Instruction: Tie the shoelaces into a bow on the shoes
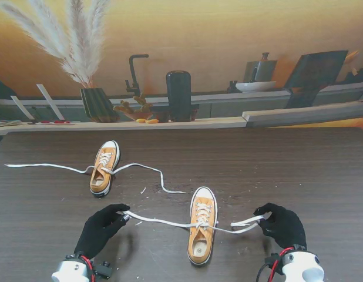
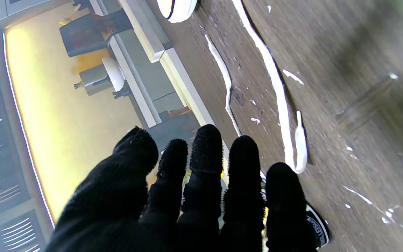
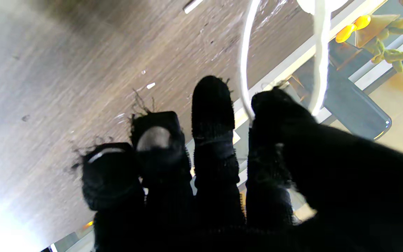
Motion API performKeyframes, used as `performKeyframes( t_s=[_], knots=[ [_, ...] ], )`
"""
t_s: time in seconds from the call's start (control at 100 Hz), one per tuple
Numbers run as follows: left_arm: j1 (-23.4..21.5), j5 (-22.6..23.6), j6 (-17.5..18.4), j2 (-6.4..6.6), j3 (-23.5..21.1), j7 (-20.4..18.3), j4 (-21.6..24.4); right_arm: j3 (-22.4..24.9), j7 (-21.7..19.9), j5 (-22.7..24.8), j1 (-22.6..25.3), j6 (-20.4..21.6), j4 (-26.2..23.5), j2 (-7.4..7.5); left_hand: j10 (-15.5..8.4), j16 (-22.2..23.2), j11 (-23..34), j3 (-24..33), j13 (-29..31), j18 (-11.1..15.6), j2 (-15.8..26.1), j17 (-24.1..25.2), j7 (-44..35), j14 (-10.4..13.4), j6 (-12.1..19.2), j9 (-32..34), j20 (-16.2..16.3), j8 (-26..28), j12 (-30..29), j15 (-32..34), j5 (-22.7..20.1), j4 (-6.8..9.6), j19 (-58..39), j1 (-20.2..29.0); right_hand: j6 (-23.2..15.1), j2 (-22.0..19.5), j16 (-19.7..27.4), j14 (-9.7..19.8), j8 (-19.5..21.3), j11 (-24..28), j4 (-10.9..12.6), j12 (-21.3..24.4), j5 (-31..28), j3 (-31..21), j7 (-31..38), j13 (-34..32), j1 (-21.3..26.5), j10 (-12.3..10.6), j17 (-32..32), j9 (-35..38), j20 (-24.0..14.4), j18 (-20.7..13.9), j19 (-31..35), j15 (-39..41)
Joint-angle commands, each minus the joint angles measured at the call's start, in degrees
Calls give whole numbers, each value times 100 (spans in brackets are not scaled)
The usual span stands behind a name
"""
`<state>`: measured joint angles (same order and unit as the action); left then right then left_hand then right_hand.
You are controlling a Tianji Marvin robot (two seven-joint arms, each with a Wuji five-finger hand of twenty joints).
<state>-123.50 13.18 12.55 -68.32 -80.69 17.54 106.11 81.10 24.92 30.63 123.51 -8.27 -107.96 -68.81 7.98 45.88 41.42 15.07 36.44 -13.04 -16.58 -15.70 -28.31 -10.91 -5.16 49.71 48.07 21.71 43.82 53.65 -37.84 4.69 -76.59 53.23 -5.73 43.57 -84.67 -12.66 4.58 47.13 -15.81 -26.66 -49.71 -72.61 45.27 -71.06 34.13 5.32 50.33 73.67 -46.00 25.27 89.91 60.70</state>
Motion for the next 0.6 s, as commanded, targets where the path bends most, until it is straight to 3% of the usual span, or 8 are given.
performKeyframes(
  t_s=[0.0, 0.06, 0.19, 0.23, 0.3, 0.41, 0.53, 0.59],
  knots=[
    [-20, 8, 17, 14, 21, -134, 41, 43, -278, 0, 43, -25, -94, 55, -46, -153, -85, -151, -26, -38, 97, -15, 65, -4, 506, -46, 110, -22, -81, -94, -175, 69, -183, -154, 75, -101, -222, 226, 38, 214, 253, -263, 239, -68, -443, -179, -350, 121, 320, 285, -26, 96, 442, 578],
    [-15, 25, 23, 18, 30, -145, 36, 77, -442, 96, 72, -101, -152, 94, -44, -154, -100, -155, -41, -30, 105, -6, 89, 0, 504, -58, 111, -23, -81, -106, -168, 71, -180, -160, 79, -165, -278, 408, 302, 285, 683, -380, 412, -147, -735, -205, -507, 116, 526, 286, 22, 11, 615, 848],
    [-3, 56, 34, 35, 42, -200, 27, 103, -688, 238, 99, -299, -242, 149, -38, -177, -196, -176, -169, 9, 165, 92, 177, 2, 490, -189, 102, -18, -97, -204, -95, 81, -128, -205, -6, -189, -109, 370, 633, 53, 337, -309, 1449, 8, -952, -178, -550, 215, 345, -763, 95, -193, 568, 418],
    [-1, 75, 36, 42, 45, -220, 25, 94, -697, 274, 91, -342, -245, 154, -40, -191, -256, -187, -228, 36, 188, 142, 207, 3, 493, -260, 97, -8, -113, -259, -60, 88, -101, -227, 38, -235, -36, 281, 714, -108, 395, -205, 1782, 31, -952, -108, -575, 244, 148, -1270, 100, -218, 478, 149],
    [4, 120, 36, 47, 57, -222, 21, 105, -811, 352, 112, -439, -299, 179, -41, -221, -422, -203, -311, 70, 213, 226, 261, 0, 490, -362, 88, 37, -175, -386, -23, 114, -47, -245, 114, -283, 110, 54, 817, -498, 801, 174, 2312, -37, -897, 738, -605, 247, -928, -2582, 211, -237, -383, -1025],
    [13, 123, 64, 55, 69, -249, 12, 124, -870, 381, 109, -420, -323, 194, -44, -254, -610, -226, -390, 84, 243, 325, 306, -14, 492, -443, 64, 78, -263, -526, 17, 125, 30, -248, -76, -54, 885, -496, 928, -785, 826, 585, 1980, -236, -681, 1339, -354, 233, -2111, -3483, 504, -222, -1577, -3277],
    [20, 102, 102, 62, 82, -282, 5, 240, -1229, 353, 176, -178, -428, 262, -47, -269, -715, -243, -459, 95, 256, 412, 327, -14, 493, -513, 43, 110, -313, -616, 31, 132, 87, -235, -296, 272, 1259, -467, 953, -1080, 854, 721, 1648, -339, -670, 2593, 20, 111, -3102, -3925, 992, -388, -2703, -4192],
    [23, 97, 120, 67, 88, -303, 3, 292, -1420, 435, 209, -84, -484, 307, -57, -271, -750, -248, -474, 103, 256, 437, 328, -7, 494, -528, 34, 123, -331, -641, 29, 132, 105, -223, -346, 541, 1893, -525, 962, -1225, 828, 780, 1564, -384, -692, 2951, 120, 68, -3367, -4018, 1237, -476, -3175, -4523]
  ],
)
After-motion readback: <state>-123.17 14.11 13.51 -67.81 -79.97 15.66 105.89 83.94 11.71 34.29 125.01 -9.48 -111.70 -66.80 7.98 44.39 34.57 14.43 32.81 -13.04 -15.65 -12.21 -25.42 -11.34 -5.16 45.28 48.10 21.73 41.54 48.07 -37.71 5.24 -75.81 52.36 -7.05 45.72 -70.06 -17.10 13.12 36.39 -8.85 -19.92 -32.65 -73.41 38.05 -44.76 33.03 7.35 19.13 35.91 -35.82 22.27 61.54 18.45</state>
